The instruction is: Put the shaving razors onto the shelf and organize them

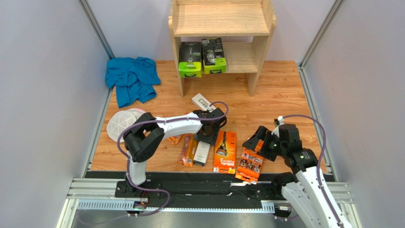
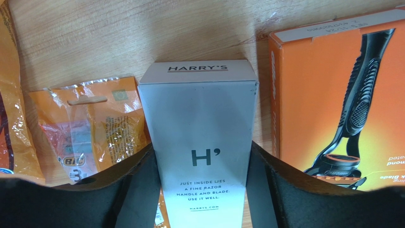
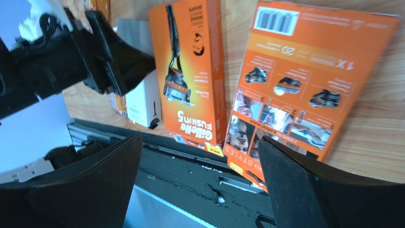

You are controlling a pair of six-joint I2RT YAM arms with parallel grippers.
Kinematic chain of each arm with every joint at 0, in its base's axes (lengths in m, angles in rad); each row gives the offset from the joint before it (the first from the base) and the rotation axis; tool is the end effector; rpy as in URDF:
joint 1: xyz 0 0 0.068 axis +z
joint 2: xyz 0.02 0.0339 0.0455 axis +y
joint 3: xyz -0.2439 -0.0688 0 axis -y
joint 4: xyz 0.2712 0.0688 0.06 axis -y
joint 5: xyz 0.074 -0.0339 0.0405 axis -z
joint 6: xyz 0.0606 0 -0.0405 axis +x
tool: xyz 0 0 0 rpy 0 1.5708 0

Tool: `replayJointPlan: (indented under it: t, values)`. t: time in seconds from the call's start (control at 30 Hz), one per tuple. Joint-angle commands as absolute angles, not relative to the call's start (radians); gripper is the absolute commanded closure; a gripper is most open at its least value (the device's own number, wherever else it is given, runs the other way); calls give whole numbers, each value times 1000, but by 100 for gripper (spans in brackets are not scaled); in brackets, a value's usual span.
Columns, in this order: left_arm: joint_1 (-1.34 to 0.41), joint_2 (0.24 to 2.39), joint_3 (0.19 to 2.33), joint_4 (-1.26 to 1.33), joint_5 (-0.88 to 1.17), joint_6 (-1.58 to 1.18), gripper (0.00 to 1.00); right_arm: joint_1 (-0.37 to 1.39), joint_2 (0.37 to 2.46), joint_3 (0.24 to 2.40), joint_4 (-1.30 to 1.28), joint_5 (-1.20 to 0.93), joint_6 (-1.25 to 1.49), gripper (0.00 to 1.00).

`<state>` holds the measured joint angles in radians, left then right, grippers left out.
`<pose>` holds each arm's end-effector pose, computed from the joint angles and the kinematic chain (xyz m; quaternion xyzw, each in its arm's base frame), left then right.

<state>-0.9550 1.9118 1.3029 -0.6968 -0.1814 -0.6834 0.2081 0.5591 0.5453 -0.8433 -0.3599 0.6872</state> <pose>0.2361 -0.3148 0.1085 0.1218 0.9797 -0.0349 0.1555 0.1627 0.0562 0.2003 0.1580 0.9104 0.2999 0.2372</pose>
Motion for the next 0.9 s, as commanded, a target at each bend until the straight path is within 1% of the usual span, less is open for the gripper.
replayJointPlan:
  t: [0.0,0.13,0.2,0.23,0.3,0.4,0.5,0.53,0.7,0.73,0.87]
  values:
    - [-959,1919,1324,-715,-175,-683,40,348,617,577,-752,-307,730,3]
    - [-959,1916,1324,-723,-181,-684,49,506,681,584,-687,-212,788,3]
    - [-959,1907,1322,-729,-184,-687,50,563,698,584,-675,-170,817,3]
    - [-959,1901,1321,-729,-187,-687,50,574,695,578,-664,-161,827,3]
    - [-959,1878,1318,-735,-193,-689,55,587,677,566,-649,-152,838,3]
    - [-959,1838,1321,-742,-196,-684,57,591,643,526,-594,-176,867,3]
    - [-957,1803,1333,-747,-186,-672,69,600,598,492,-534,-190,894,4]
    - [-957,1796,1338,-750,-186,-672,75,604,589,492,-526,-186,896,5]
    - [-945,1755,1374,-784,-176,-669,77,659,624,529,-523,-144,882,4]
    - [-939,1749,1376,-784,-170,-669,81,673,632,535,-514,-137,882,5]
    - [-902,1681,1350,-756,-100,-684,84,768,692,557,-460,-80,902,5]
